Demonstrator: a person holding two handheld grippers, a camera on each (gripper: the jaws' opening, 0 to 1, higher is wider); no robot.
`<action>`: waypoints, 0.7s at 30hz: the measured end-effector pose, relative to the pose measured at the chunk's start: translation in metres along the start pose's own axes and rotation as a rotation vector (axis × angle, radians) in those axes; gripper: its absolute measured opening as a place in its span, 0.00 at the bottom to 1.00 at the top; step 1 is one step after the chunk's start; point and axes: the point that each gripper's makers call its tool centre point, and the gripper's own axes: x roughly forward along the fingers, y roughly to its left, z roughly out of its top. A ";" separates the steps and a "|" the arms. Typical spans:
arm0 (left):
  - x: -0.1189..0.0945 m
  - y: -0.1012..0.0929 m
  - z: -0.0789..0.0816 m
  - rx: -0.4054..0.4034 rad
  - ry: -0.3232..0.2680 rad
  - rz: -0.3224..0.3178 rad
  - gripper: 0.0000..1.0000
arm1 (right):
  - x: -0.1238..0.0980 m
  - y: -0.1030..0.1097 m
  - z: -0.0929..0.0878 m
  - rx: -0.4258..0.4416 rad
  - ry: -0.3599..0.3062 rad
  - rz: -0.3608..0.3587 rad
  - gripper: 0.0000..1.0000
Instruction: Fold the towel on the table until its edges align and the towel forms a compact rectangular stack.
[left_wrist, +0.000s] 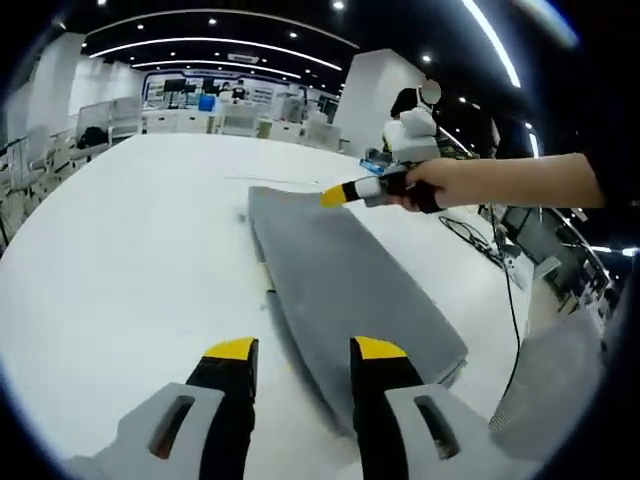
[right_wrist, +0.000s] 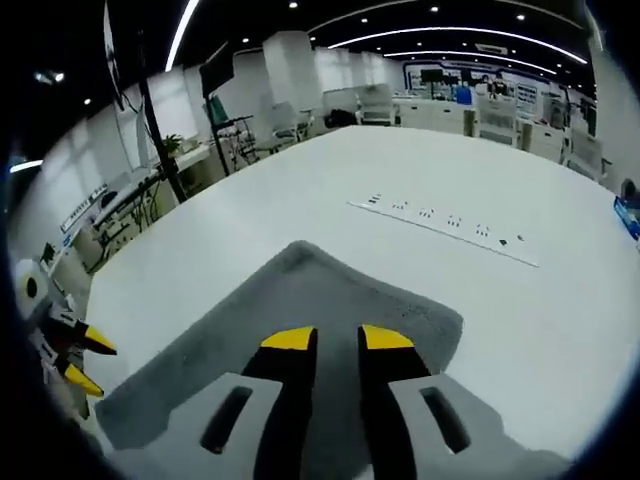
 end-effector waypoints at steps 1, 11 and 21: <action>0.004 0.002 0.003 0.007 -0.001 0.002 0.37 | -0.002 -0.003 -0.004 -0.024 0.007 -0.017 0.17; 0.044 0.025 0.013 0.060 0.043 -0.014 0.26 | -0.031 -0.003 -0.035 -0.020 0.006 -0.037 0.23; 0.066 0.034 0.022 0.017 0.040 -0.006 0.25 | -0.062 0.012 -0.058 0.058 -0.016 -0.020 0.24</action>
